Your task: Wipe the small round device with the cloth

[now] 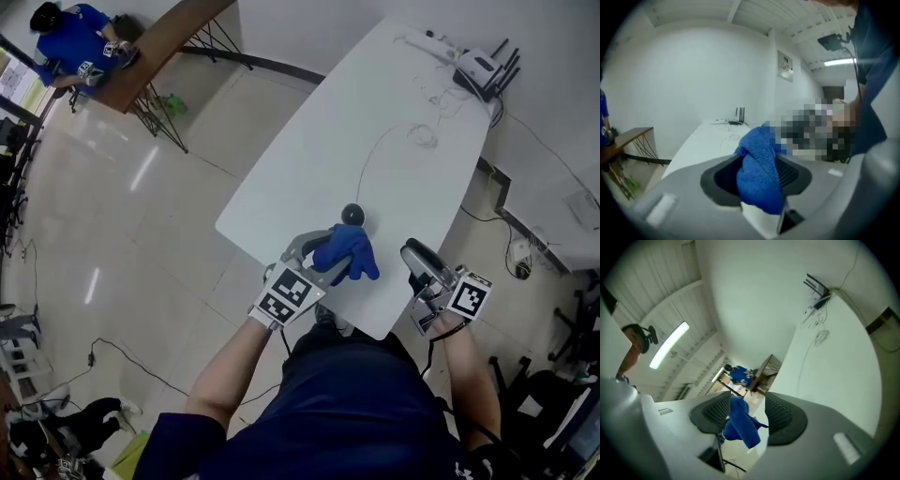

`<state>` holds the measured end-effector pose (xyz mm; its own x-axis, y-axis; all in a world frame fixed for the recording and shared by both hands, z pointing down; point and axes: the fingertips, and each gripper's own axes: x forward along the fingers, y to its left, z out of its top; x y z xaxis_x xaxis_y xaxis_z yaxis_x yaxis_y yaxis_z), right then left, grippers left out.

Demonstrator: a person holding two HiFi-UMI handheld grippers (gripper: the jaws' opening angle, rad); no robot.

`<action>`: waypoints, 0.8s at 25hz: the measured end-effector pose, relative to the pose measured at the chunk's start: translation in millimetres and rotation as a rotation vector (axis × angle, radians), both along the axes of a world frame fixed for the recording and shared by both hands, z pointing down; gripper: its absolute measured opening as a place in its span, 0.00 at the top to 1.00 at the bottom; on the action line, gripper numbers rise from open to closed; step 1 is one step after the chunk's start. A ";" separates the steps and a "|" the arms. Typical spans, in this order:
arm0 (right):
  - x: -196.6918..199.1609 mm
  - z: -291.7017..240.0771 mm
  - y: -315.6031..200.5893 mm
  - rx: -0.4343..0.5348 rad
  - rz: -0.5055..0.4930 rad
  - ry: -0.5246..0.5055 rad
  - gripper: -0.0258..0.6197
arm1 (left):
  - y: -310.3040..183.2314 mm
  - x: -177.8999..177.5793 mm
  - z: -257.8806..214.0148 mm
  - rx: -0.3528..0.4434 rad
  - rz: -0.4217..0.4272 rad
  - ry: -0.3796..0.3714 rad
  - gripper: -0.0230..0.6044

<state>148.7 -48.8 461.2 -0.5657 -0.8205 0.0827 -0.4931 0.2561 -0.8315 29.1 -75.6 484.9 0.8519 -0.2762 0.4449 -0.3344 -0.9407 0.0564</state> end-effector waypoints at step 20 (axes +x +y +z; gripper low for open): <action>27.8 50.6 -10.6 -0.137 0.163 -0.066 0.64 | -67.1 -30.8 131.3 -0.146 -0.031 -0.296 0.65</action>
